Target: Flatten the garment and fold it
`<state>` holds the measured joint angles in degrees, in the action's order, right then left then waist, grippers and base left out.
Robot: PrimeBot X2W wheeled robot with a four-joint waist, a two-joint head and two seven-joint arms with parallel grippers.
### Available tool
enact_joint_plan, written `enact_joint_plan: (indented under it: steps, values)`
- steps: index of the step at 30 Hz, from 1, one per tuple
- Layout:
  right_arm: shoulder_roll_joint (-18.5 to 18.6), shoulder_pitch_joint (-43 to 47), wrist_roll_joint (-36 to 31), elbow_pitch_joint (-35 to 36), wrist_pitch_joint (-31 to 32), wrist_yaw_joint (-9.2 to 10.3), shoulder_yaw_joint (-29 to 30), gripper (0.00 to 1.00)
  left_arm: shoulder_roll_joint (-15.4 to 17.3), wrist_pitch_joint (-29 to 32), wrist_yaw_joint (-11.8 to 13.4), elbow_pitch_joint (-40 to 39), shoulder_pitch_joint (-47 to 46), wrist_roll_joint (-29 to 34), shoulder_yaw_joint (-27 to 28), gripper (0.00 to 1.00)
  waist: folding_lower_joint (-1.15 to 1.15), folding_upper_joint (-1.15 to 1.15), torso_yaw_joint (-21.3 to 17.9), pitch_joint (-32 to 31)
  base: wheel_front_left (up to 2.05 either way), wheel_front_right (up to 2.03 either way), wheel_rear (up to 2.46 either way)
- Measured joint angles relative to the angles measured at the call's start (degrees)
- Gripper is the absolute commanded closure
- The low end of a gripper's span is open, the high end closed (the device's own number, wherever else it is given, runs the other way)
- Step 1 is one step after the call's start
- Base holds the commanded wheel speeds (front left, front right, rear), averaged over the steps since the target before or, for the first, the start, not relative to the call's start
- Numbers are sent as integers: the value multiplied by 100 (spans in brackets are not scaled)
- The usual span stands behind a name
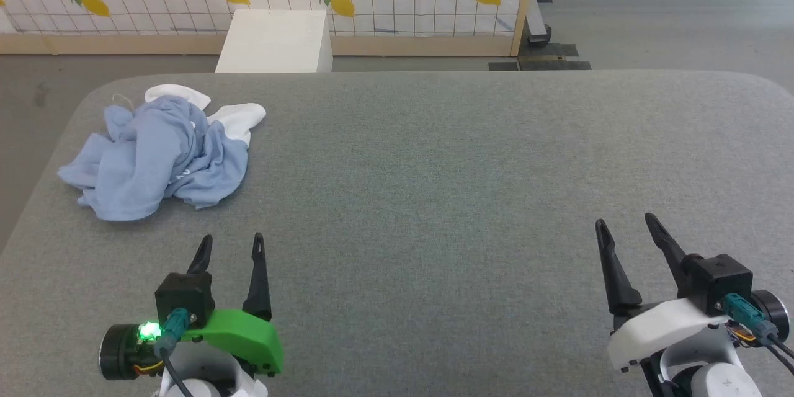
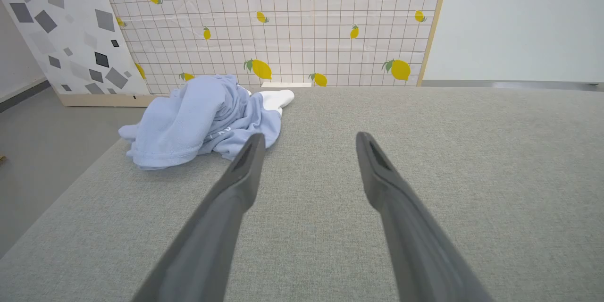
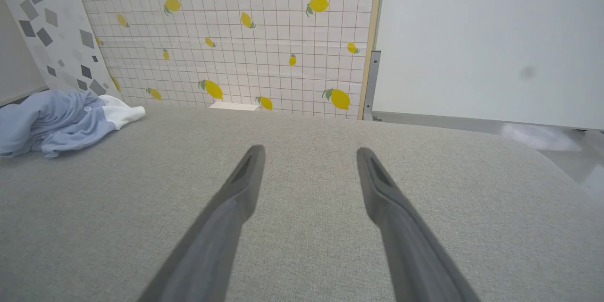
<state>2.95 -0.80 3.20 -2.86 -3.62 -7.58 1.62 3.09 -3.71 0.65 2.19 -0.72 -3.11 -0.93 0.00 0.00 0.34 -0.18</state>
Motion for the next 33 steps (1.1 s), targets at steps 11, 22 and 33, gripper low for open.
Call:
enact_joint_plan:
  steps: [11, 22, 33]
  values:
    - [0, 19, 92, -90, -143, 0, 45, 0, -1, -138, 26, 87, 5, -112, -41, 0, 0, 0, 4, -10, 0, 0, 0]
    - [0, 90, 188, -199, -254, 0, 87, 0, -1, -253, 75, 167, 10, -199, -80, 0, 0, 0, 10, -30, 0, 0, 0]
    - [-1, 91, 243, -293, -394, 0, 132, 0, -1, -397, 99, 258, 54, -252, -103, 0, 0, 0, 25, -62, 0, 0, 0]
